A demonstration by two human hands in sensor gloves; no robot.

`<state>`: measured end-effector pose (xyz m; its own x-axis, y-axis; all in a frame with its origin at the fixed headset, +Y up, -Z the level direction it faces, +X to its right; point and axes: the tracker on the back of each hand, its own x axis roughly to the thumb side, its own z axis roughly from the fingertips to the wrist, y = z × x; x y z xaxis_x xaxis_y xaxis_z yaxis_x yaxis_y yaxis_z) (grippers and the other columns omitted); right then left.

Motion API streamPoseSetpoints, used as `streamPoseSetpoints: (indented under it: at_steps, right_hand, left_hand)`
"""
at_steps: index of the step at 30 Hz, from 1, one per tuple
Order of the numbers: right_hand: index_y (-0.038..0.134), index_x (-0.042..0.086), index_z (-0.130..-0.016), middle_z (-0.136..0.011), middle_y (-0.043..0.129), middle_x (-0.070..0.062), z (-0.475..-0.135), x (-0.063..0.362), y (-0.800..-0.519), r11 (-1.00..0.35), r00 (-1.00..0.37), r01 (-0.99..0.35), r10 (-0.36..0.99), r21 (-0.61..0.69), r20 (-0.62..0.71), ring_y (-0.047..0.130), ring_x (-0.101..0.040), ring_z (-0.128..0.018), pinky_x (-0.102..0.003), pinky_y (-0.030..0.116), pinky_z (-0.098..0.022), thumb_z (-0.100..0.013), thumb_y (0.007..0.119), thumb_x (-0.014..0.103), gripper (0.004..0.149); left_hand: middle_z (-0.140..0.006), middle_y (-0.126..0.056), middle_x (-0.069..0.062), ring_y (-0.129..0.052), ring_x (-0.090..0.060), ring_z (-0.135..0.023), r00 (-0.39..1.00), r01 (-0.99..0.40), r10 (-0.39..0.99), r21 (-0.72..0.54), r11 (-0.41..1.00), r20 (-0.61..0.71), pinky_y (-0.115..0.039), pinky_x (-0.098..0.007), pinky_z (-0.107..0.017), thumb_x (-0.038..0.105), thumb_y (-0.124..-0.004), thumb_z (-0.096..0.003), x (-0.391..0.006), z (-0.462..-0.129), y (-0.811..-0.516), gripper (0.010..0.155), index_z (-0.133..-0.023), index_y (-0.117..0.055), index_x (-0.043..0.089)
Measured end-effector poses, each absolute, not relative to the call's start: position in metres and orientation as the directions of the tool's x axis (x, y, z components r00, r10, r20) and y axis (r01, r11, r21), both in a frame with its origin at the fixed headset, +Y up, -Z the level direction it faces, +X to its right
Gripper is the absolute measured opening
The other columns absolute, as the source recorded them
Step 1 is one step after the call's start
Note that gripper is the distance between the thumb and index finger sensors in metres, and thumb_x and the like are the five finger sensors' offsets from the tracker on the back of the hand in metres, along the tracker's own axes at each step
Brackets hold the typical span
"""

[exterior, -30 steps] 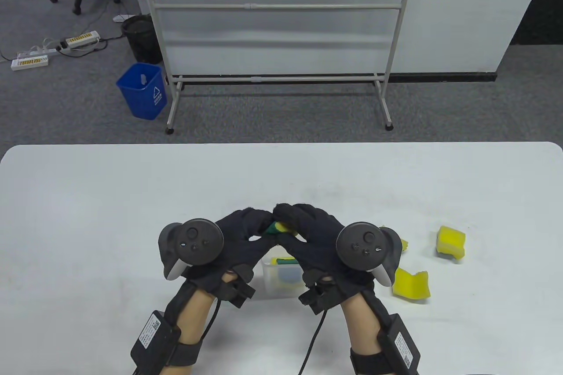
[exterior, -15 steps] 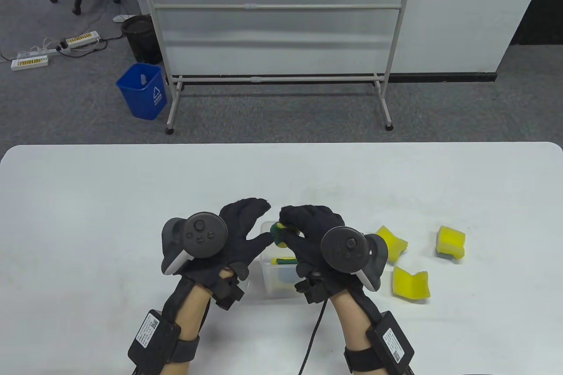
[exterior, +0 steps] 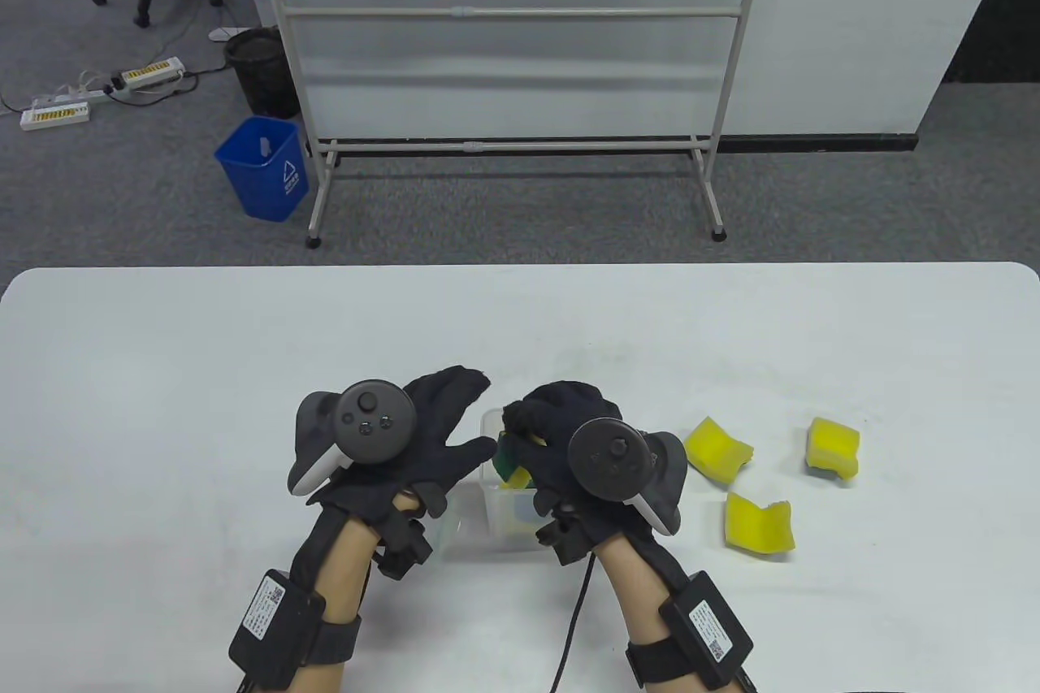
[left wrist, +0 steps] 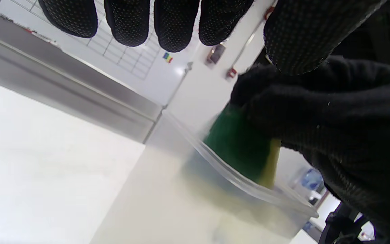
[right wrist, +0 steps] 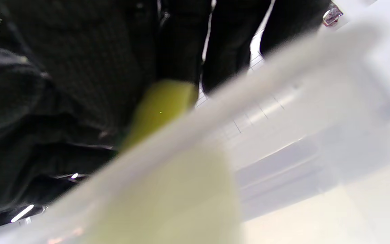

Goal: Squeeze sponges into plastic airtight container

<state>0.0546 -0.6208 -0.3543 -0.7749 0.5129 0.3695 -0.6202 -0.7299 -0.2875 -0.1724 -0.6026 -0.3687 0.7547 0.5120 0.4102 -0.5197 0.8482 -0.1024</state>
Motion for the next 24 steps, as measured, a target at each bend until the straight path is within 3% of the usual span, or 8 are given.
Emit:
streamPoseSetpoints:
  at_steps: [8, 12, 16, 21, 24]
  right_hand:
    - [0.101, 0.027, -0.073, -0.086, 0.093, 0.001, -0.353, 0.065, -0.616, -0.695, -0.766, -0.641, 0.545, -0.326, 0.342, 0.087, -0.031, -0.087, -0.056, 0.067, -0.067, -0.036, 0.099, 0.039, 0.039]
    - [0.100, 0.025, -0.075, -0.086, 0.093, -0.002, -0.350, 0.096, -0.602, -0.623, -0.737, -0.672, 0.614, -0.400, 0.282, 0.088, -0.032, -0.085, -0.056, 0.068, -0.067, -0.038, 0.096, 0.039, 0.040]
    - [0.096, 0.023, -0.082, -0.088, 0.094, -0.005, -0.355, 0.138, -0.600, -0.676, -0.780, -0.589, 0.619, -0.443, 0.094, 0.090, -0.033, -0.083, -0.056, 0.068, -0.067, -0.042, 0.093, 0.039, 0.043]
    - [0.079, 0.027, -0.103, -0.109, 0.074, -0.015, -0.374, 0.182, -0.632, -0.858, -0.808, -0.487, 0.514, -0.166, -0.287, 0.073, -0.042, -0.099, -0.061, 0.057, -0.072, -0.049, 0.085, 0.046, 0.058]
    - [0.074, 0.030, -0.107, -0.116, 0.061, -0.019, -0.384, 0.195, -0.658, -0.861, -0.786, -0.508, 0.476, -0.028, -0.394, 0.062, -0.046, -0.104, -0.062, 0.053, -0.074, -0.050, 0.082, 0.050, 0.061]
  left_hand:
    - [-0.120, -0.054, -0.012, -0.054, -0.045, -0.109, 0.755, -0.543, 0.525, -0.073, 0.837, 0.393, -0.056, -0.067, -0.075, 0.055, -0.079, -0.0486, -0.182, -0.368, -0.599, 0.075, -0.111, -0.050, 0.025]
    - [-0.120, -0.054, -0.013, -0.055, -0.044, -0.109, 0.759, -0.544, 0.524, -0.063, 0.836, 0.387, -0.056, -0.066, -0.075, 0.055, -0.079, -0.0486, -0.186, -0.367, -0.598, 0.075, -0.111, -0.050, 0.024]
    - [-0.120, -0.055, -0.013, -0.055, -0.044, -0.109, 0.763, -0.549, 0.524, -0.048, 0.834, 0.379, -0.056, -0.066, -0.075, 0.055, -0.077, -0.0491, -0.189, -0.366, -0.597, 0.074, -0.111, -0.051, 0.025]
    - [-0.120, -0.055, -0.013, -0.055, -0.045, -0.109, 0.762, -0.553, 0.526, -0.043, 0.832, 0.378, -0.056, -0.066, -0.075, 0.055, -0.076, -0.0494, -0.190, -0.366, -0.597, 0.074, -0.111, -0.051, 0.024]
    - [-0.120, -0.055, -0.014, -0.055, -0.045, -0.109, 0.757, -0.559, 0.532, -0.045, 0.828, 0.378, -0.056, -0.066, -0.075, 0.055, -0.076, -0.0495, -0.190, -0.366, -0.597, 0.074, -0.111, -0.051, 0.024]
